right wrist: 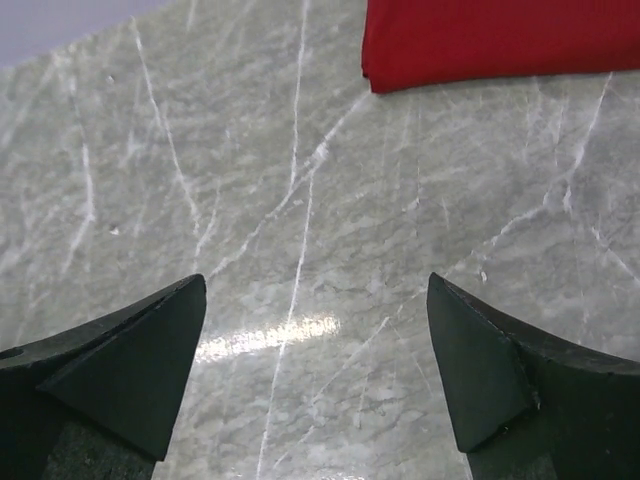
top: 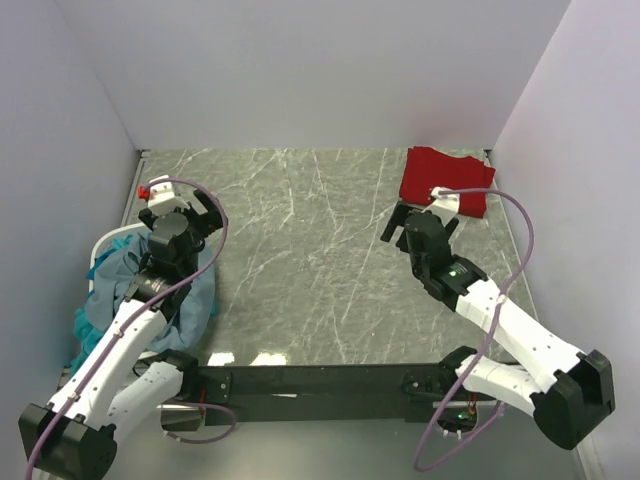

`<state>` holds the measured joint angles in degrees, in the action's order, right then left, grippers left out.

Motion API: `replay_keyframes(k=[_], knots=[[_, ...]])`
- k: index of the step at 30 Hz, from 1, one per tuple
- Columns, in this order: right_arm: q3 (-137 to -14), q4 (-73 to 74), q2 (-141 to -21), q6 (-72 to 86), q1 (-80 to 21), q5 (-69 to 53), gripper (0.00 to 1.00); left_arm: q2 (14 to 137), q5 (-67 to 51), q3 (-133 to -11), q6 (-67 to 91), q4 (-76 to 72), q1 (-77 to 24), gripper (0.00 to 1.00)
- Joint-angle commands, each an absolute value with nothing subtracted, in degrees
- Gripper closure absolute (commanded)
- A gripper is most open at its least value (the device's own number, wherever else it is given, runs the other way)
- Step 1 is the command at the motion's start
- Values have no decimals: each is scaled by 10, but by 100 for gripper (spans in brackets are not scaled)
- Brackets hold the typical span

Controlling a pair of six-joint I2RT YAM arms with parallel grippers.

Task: Fold and stack the t-shirts
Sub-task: Grab the tshirt from the pile

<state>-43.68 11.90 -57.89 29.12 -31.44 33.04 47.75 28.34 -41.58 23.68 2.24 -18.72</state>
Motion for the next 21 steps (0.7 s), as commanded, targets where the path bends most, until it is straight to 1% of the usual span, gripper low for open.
replay_keyframes(k=[1, 8, 12, 15, 16, 19, 21], knots=[[-425, 93, -527, 298, -311, 345, 3, 461, 292, -424, 241, 29, -185, 1], [-422, 84, -499, 297, -311, 335, 3, 443, 275, -408, 236, 27, -185, 1], [-434, 75, -512, 300, -310, 332, 3, 455, 325, -412, 282, 59, -185, 1], [-438, 55, -522, 307, -311, 324, 2, 468, 383, -414, 334, 96, -185, 1], [-436, 34, -524, 306, -307, 318, 1, 471, 429, -412, 351, 105, -185, 0], [-434, 1, -538, 310, -280, 269, 1, 486, 477, -404, 387, 139, -180, 0], [-435, -25, -559, 319, -259, 211, 1, 510, 477, -404, 395, 152, -159, 1]])
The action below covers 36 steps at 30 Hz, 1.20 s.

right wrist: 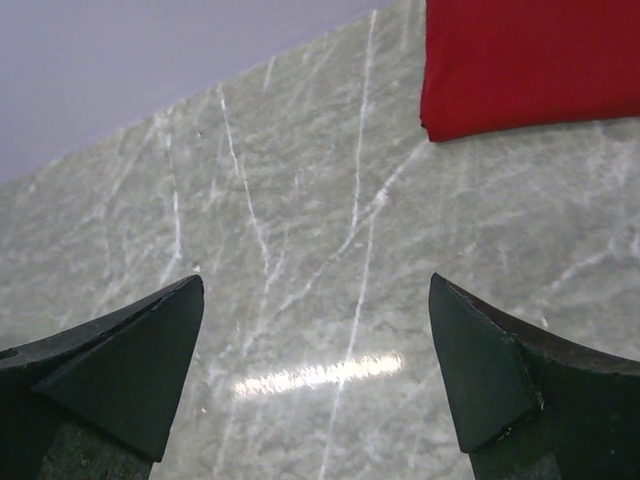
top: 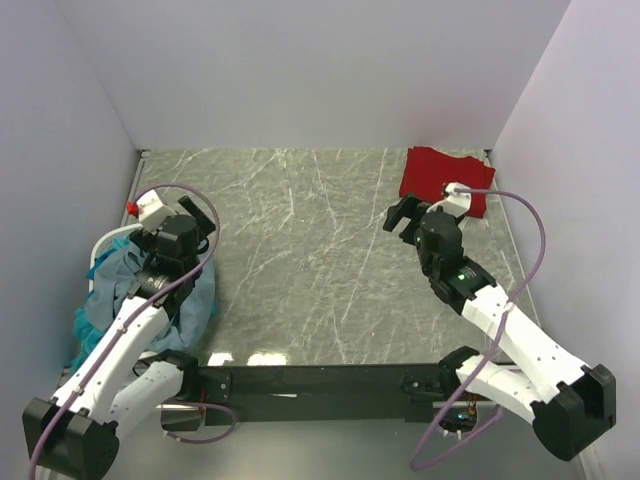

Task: Fold and stack the t-shirts
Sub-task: Grab the tshirt from the pile

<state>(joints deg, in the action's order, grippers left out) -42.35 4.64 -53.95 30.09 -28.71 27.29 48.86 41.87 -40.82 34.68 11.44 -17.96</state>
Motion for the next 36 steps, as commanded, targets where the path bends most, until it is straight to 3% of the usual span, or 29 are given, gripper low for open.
replay_keyframes(k=[1, 6, 13, 24, 26, 30, 31, 32, 36], knots=[[-435, -44, -568, 322, -251, 188, 1, 519, 477, -405, 407, 177, -151, 1], [-455, -84, -640, 340, -192, 77, 1, 550, 572, -413, 560, 290, -129, 1], [-487, -132, -715, 362, -149, -31, 2, 541, 592, -419, 694, 419, -129, 2], [-505, -151, -752, 361, -146, -83, 4, 530, 541, -366, 671, 387, -130, 8], [-503, -150, -750, 359, -145, -82, 4, 526, 528, -348, 660, 357, -129, 18], [-494, -154, -740, 355, -142, -83, 4, 505, 527, -342, 634, 336, -129, 48], [-494, -155, -737, 354, -142, -83, 4, 498, 526, -338, 628, 331, -129, 66], [-492, -156, -734, 352, -142, -83, 4, 487, 522, -335, 621, 315, -129, 75], [-488, -159, -728, 349, -142, -89, 5, 455, 466, -323, 547, 250, -129, 93]])
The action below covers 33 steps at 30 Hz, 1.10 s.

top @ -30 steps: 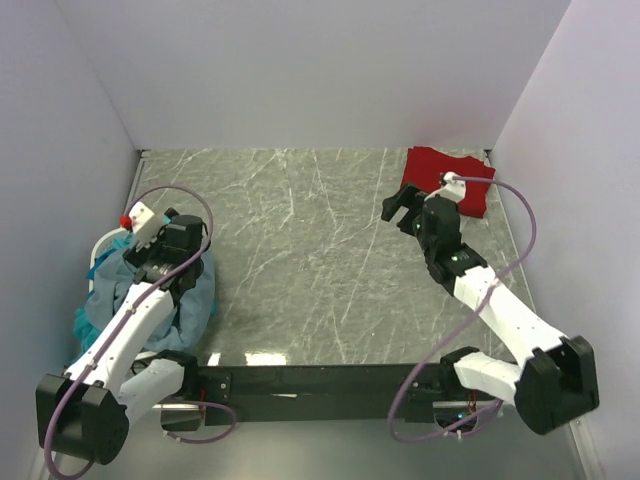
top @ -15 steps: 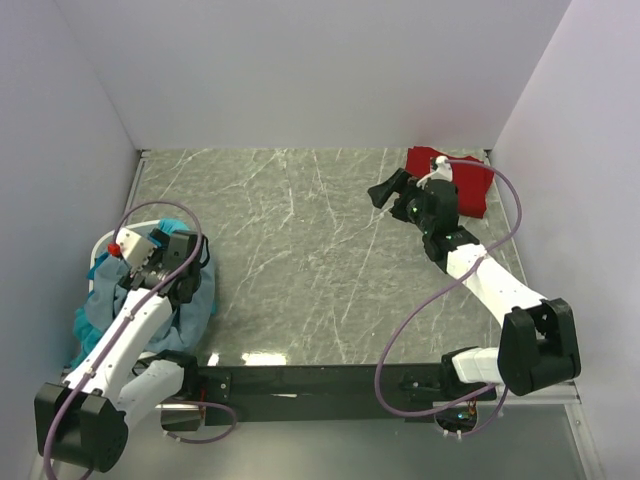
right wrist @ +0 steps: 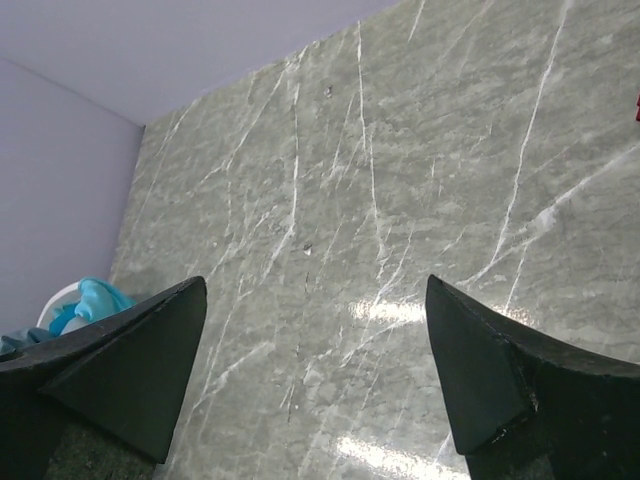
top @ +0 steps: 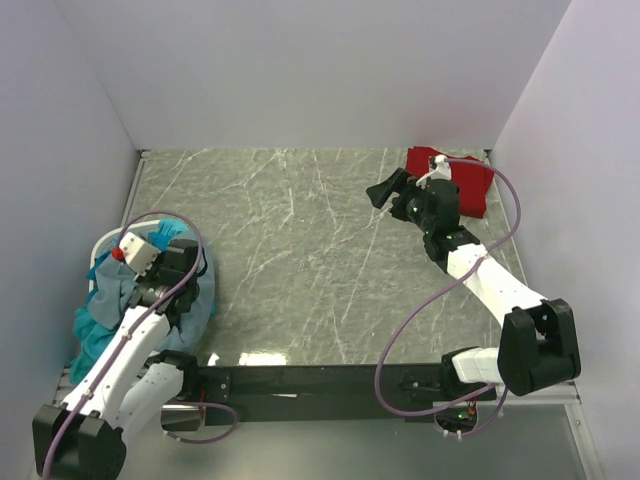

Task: Fold and stack the t-shirts
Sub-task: Grab the tshirt from the pile, then move the tshirt to the center of the board

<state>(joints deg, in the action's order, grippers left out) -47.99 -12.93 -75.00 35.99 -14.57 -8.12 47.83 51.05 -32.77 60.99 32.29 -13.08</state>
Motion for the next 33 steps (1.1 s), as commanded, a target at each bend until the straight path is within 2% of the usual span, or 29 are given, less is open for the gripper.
replay_keyframes(k=[1, 10, 17, 24, 30, 33], knots=[[-489, -158, -726, 347, -142, -91, 5, 451, 455, -328, 534, 241, -130, 99], [-494, -149, -717, 329, -142, -84, 5, 414, 260, -441, 377, 113, -129, 99], [-517, -118, -706, 312, -137, -48, 5, 541, 95, -611, 308, 42, -146, 99], [-529, -84, -680, 296, -126, -12, 5, 691, 11, -873, 263, 18, -232, 99], [-532, -63, -652, 291, -118, 18, 5, 764, -125, -984, 294, -33, -238, 99], [-524, -64, -643, 292, -118, 24, 5, 793, -145, -1006, 300, -32, -238, 99]])
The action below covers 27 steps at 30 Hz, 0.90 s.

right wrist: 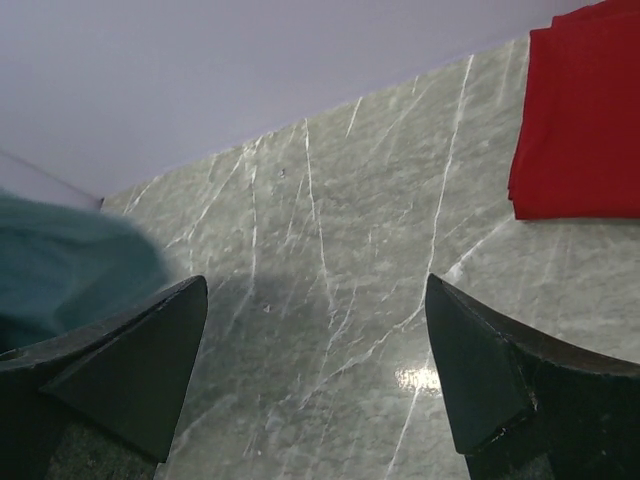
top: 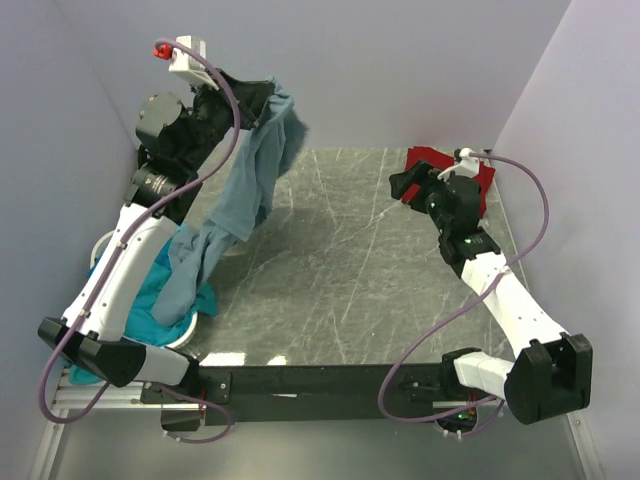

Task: Fold and stack the t-shirts
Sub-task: Move the tshirt to the center of the board

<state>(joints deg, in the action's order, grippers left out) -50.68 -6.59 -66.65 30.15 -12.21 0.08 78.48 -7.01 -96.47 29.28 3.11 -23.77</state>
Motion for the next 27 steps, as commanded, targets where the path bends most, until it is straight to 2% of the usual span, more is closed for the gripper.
replay_keyframes(k=[1, 6, 9, 11, 12, 13, 15, 16, 20, 27], knots=[[-521, -64, -642, 293, -117, 25, 5, 795, -147, -999, 301, -39, -238, 99], [-511, -52, -628, 294, -117, 33, 5, 819, -99, -944, 282, -62, -237, 99], [-497, -57, -619, 298, -118, 31, 5, 887, -99, -961, 265, -13, -236, 99], [-487, -61, -617, 301, -118, 27, 5, 953, -139, -971, 237, 39, -237, 93], [-486, -66, -620, 301, -118, 15, 5, 974, -142, -976, 233, 52, -237, 83], [-483, -68, -623, 298, -118, 7, 5, 1003, -135, -971, 233, 61, -237, 43], [-484, -73, -640, 293, -120, -24, 5, 1016, -116, -932, 240, 51, -237, 4], [-488, -74, -646, 292, -120, -33, 5, 1010, -108, -913, 242, 40, -237, 0], [-501, -77, -687, 287, -141, -46, 5, 955, -70, -807, 247, 4, -237, 1], [-558, -77, -784, 273, -207, -42, 6, 845, 62, -615, 254, 5, -251, 1]])
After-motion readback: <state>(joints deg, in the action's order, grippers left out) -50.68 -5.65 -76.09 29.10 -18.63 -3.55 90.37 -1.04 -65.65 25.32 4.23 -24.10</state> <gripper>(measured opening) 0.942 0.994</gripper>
